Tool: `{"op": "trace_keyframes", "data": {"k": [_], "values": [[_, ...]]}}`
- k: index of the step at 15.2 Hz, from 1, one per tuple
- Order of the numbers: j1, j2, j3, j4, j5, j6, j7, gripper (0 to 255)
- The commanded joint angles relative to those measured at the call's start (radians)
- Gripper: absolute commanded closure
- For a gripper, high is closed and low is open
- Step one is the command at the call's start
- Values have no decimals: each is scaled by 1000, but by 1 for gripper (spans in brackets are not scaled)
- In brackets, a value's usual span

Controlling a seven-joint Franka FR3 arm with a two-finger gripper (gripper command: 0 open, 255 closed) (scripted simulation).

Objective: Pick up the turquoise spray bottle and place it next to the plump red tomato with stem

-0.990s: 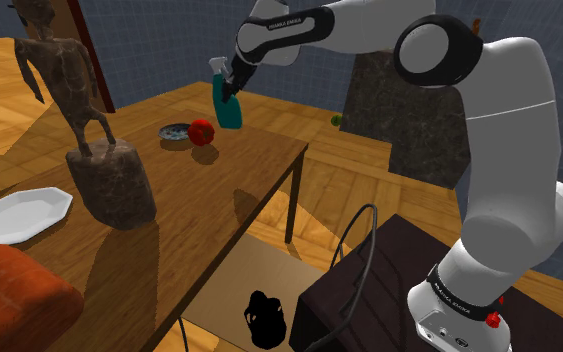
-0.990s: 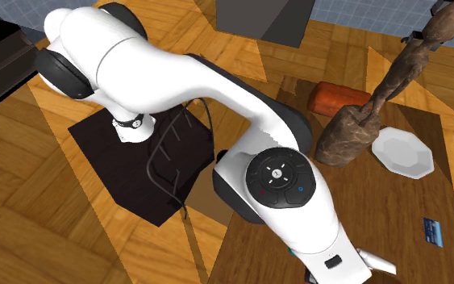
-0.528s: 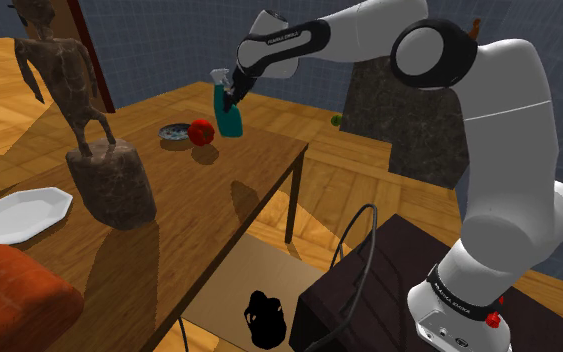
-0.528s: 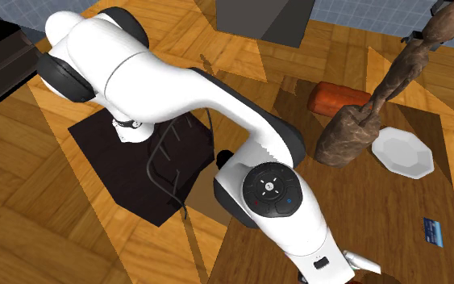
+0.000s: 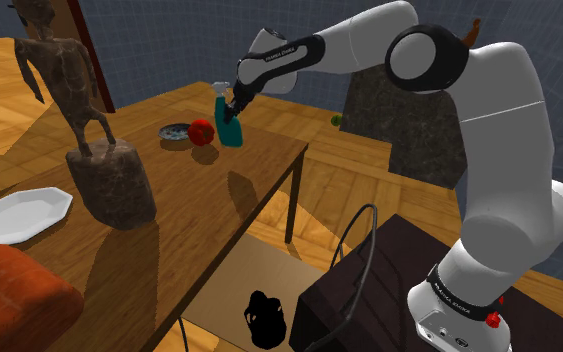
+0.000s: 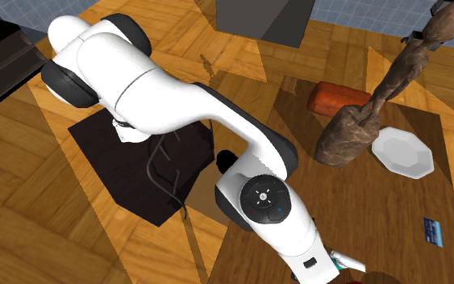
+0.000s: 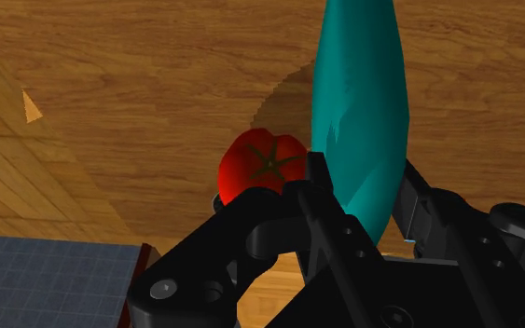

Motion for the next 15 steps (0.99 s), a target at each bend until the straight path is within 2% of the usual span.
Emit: {"op": "trace_keyframes", "data": {"k": [1,11,15], "values": [[2,14,-1,-4,-2,18,-2,255],[6,80,-7,-32,-6,110,-15,255],[6,80,-7,-31,-6,110,-15,255]]}}
